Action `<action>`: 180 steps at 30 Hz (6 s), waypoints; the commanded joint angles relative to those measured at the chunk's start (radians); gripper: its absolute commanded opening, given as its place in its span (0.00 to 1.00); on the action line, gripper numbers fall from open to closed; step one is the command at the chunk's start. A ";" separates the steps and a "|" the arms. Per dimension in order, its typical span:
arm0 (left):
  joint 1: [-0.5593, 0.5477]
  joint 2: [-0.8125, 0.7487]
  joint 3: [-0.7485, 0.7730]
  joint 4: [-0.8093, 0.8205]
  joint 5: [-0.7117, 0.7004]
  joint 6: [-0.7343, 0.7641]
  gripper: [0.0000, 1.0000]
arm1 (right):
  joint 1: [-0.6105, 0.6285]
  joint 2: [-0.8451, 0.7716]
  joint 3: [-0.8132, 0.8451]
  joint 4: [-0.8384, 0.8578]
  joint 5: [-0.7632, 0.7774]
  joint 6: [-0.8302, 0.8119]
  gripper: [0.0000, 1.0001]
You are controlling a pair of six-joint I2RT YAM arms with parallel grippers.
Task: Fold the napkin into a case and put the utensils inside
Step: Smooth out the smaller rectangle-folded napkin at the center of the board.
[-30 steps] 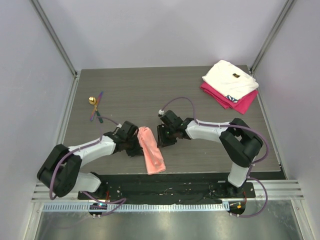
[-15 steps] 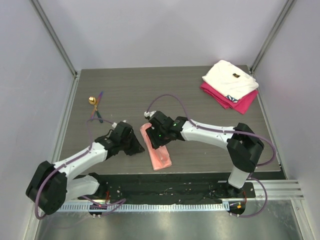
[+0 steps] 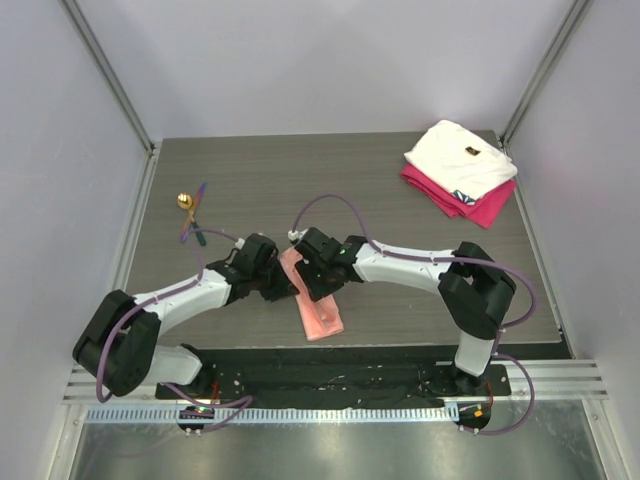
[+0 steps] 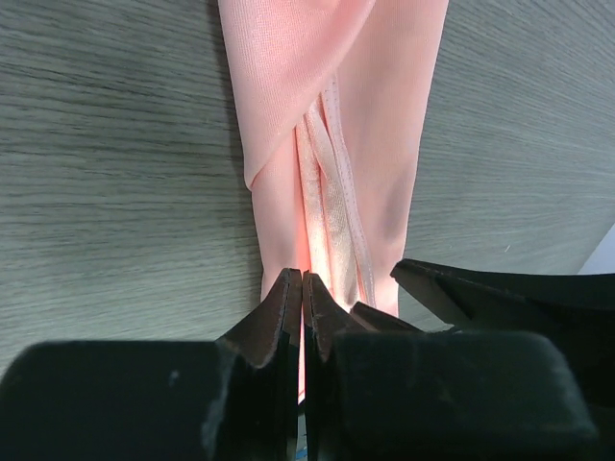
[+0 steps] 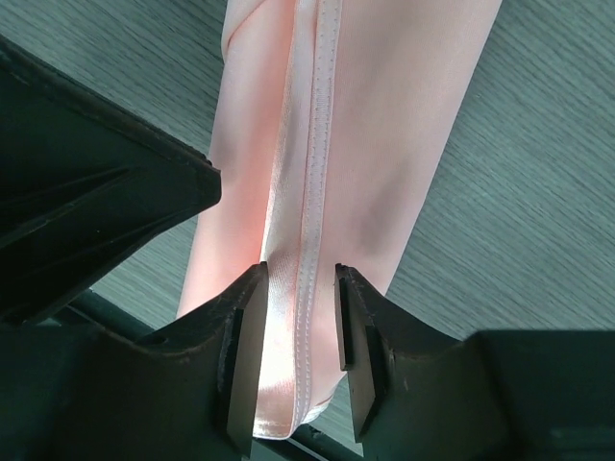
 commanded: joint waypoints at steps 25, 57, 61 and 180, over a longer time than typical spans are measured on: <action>0.015 -0.033 0.025 0.006 0.004 0.031 0.03 | 0.050 0.096 0.015 0.064 0.055 0.041 0.45; 0.013 0.098 -0.158 0.247 0.040 -0.011 0.00 | 0.093 0.118 0.005 0.055 0.210 0.111 0.30; 0.013 0.102 -0.169 0.267 0.040 -0.024 0.00 | 0.093 0.110 0.026 0.032 0.212 0.110 0.16; 0.147 0.142 0.207 -0.104 0.012 0.308 0.04 | 0.036 -0.134 -0.298 0.374 -0.245 0.266 0.29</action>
